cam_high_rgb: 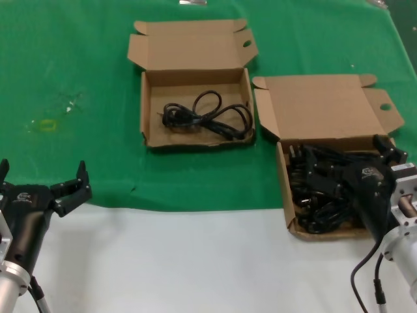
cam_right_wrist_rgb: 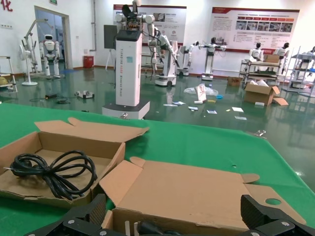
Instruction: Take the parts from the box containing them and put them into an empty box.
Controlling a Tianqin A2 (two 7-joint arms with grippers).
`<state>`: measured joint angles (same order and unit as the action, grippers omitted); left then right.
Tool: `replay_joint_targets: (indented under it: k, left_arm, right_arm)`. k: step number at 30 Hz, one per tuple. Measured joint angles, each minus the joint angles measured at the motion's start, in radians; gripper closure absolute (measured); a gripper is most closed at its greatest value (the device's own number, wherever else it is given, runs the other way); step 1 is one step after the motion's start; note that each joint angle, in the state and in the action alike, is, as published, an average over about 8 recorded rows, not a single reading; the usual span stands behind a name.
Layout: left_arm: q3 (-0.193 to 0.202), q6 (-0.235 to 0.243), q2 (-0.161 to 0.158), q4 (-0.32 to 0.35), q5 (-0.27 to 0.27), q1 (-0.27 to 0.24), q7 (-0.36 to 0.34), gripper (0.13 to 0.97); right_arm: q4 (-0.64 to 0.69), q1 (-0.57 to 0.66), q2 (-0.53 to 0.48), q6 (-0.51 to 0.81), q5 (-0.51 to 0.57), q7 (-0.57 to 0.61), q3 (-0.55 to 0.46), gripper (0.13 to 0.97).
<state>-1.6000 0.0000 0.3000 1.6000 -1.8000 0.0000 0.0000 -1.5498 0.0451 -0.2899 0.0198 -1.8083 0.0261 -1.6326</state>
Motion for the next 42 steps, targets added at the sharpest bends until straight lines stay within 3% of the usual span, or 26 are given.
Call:
replay_joint_targets:
  k: [42]
  left_arm:
    - [0.0,0.0,0.0,0.0,0.0,0.0,0.0,0.132]
  right_arm:
    - [0.0,0.0,0.0,0.0,0.0,0.0,0.0,0.129]
